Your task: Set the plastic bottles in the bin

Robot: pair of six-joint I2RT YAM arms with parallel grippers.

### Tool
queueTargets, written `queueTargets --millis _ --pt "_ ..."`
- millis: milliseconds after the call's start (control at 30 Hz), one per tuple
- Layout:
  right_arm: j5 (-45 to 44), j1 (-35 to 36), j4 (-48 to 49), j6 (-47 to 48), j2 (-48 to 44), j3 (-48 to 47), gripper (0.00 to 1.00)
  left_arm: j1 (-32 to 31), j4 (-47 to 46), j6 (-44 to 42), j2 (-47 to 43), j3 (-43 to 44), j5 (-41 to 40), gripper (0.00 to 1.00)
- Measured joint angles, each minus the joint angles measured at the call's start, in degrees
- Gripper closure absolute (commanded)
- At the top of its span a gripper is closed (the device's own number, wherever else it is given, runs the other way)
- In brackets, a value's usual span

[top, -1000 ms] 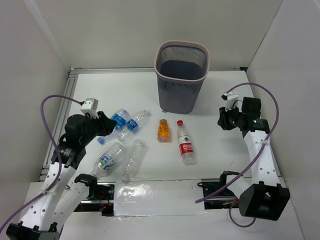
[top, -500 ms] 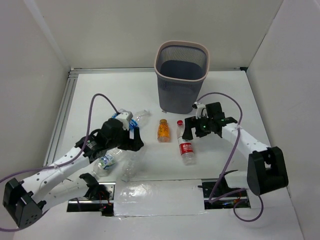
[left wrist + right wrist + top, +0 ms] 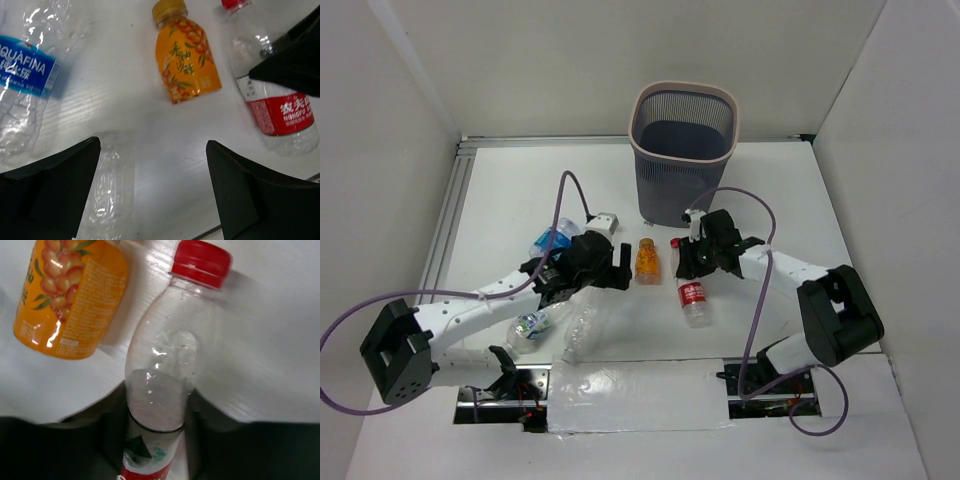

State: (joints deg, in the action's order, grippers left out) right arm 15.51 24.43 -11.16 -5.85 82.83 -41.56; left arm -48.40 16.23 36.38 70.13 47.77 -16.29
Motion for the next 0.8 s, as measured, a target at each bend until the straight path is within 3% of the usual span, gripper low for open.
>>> queueTargets --millis 133,267,367,467,633,800 --pt "1.6 0.55 -2.62 2.4 -4.13 0.24 0.79 1.14 -6.69 -0.46 4.59 0.48 0.17 0.0" --pt "8.39 0.37 -7.08 8.68 -14.84 -1.03 0.84 3.08 -10.16 -1.97 13.46 6.03 2.08 0.0" --pt "13.6 0.35 -10.14 14.8 -24.85 -5.62 0.86 3.87 -12.87 -3.08 18.82 9.81 3.89 0.0" --pt "16.79 0.46 -11.93 18.97 -28.87 -13.68 0.86 4.09 -14.56 -3.43 20.5 10.64 5.53 0.0" --pt "15.56 0.48 -11.39 21.29 -25.86 -30.25 0.86 4.13 -16.44 -3.41 20.79 10.64 7.61 0.0" --pt "8.63 -0.79 -4.5 21.73 -14.19 -46.71 0.86 4.24 -17.99 -3.37 22.29 10.64 8.92 0.0"
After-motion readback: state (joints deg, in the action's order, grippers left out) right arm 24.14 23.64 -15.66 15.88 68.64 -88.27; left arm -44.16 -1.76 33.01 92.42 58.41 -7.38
